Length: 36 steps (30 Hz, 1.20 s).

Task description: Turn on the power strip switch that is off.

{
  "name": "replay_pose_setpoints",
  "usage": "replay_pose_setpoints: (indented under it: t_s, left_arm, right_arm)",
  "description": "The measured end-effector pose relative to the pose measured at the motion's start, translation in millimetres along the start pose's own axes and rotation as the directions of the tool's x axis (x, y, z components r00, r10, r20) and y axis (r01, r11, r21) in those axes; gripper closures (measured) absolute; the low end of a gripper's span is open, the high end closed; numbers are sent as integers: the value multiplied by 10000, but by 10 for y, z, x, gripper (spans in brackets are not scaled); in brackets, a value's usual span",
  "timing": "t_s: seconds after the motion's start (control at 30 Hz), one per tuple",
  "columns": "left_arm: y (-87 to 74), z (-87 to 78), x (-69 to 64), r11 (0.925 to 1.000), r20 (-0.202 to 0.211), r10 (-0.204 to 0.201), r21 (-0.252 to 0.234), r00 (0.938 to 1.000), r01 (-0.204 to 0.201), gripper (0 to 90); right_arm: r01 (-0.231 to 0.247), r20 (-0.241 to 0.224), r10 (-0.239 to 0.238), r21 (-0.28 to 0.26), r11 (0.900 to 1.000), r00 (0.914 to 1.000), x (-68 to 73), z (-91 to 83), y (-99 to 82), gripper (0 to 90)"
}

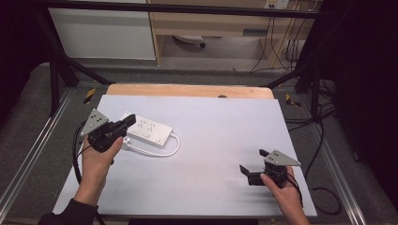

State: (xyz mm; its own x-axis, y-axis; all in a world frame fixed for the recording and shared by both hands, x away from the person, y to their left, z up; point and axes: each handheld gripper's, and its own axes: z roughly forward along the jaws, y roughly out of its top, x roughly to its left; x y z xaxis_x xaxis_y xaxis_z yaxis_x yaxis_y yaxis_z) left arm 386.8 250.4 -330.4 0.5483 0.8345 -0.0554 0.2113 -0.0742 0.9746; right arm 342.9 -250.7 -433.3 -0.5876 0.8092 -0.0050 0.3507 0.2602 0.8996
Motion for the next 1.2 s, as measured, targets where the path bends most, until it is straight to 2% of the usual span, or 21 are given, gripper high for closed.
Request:
replay_pose_setpoints:
  t_s: [0.53, 0.9, 1.2]
  left_arm:
    - [-1, 194, 131, 9996, -101, -64, 290, 9999, 67, 900]
    - [-89, 272, 253, 9977, -312, -254, 617, 9992, 272, 900]
    - [-168, 303, 292, 9940, -378, -328, 1032, 9987, 365, 900]
  right_arm:
    - [-1, -6, 2, 71, 10000, 10000, 3, 11, -3, 25]
    - [-9, -35, 9, 79, 10000, 10000, 6, 19, -5, 24]
    - [-52, -28, 52, 105, 9999, 10000, 12, 29, -3, 24]
